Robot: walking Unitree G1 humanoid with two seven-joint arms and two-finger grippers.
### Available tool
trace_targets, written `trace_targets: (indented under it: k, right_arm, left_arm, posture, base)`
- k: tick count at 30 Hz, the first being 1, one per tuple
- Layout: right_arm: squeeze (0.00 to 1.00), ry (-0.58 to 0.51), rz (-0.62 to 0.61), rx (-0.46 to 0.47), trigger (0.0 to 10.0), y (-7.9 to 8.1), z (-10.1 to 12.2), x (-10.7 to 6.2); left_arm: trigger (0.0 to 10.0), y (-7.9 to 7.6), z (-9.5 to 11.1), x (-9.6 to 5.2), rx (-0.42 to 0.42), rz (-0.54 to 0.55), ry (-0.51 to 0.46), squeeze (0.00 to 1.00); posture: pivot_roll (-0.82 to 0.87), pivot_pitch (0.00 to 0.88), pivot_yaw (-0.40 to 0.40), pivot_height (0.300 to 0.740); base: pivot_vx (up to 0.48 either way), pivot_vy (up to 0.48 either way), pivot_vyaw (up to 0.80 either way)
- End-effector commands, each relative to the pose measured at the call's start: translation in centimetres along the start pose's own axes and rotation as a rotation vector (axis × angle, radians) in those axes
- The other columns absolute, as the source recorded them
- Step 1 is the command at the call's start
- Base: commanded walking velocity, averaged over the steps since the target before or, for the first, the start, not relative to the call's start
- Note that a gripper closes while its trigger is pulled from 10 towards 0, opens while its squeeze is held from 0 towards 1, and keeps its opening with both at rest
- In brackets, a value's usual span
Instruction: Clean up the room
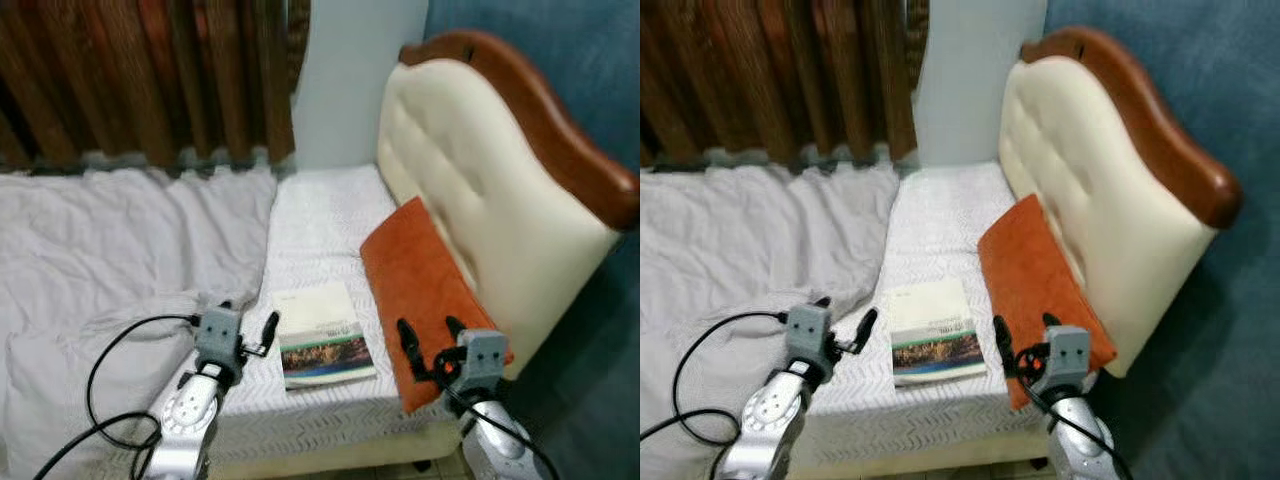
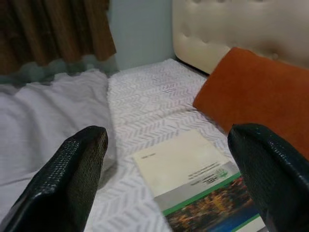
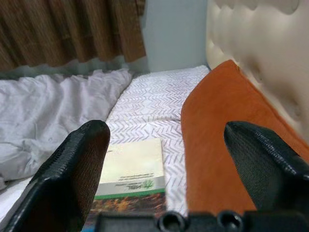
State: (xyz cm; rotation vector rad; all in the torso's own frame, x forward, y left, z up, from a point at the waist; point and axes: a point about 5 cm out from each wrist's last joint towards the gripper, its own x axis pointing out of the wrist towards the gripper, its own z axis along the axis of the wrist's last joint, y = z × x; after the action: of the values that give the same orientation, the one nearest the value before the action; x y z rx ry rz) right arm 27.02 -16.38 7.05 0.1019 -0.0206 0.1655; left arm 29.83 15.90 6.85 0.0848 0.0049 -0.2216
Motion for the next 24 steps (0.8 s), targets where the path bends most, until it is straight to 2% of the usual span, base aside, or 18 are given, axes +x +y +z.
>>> trace_targets:
  k: [1, 8, 12, 15, 24]
  right_arm:
    - [0.00, 0.002, 0.006, -0.016, 10.0, -0.4, -0.1, 0.2]
    - [0.00, 0.023, 0.007, -0.023, 10.0, -1.1, -0.7, -0.3]
    - [0.00, 0.037, 0.048, 0.009, 10.0, -0.9, -1.0, -0.3]
    - [0.00, 0.055, 0.069, -0.004, 10.0, -0.8, -1.2, -0.3]
    - [0.00, 0.053, 0.093, -0.002, 10.0, -0.5, -1.3, 0.1]
  left_arm:
    - [10.0, 0.6, -0.2, -0.4, -0.023, 0.043, 0.019, 0.00]
    - [10.0, 0.9, -0.2, -0.5, -0.045, 0.102, 0.033, 0.00]
    - [10.0, 0.2, -0.6, -1.1, -0.074, 0.121, 0.055, 0.00]
    - [10.0, -0.6, -0.7, -1.3, -0.073, 0.104, 0.063, 0.00]
    - [10.0, -0.1, -0.5, -0.8, -0.020, 0.073, 0.098, 0.00]
  posture:
    - [0.04, 0.000, -0.032, 0.740]
    - [0.04, 0.000, -0.044, 0.740]
    - [0.04, 0.000, -0.048, 0.740]
    - [0.05, 0.000, -0.055, 0.740]
    - [0.06, 0.000, -0.055, 0.740]
  base:
    - [0.000, 0.480, 0.00]
    - [0.000, 0.480, 0.00]
    - [0.000, 0.480, 0.00]
    - [0.000, 0.480, 0.00]
    - [0.000, 0.480, 0.00]
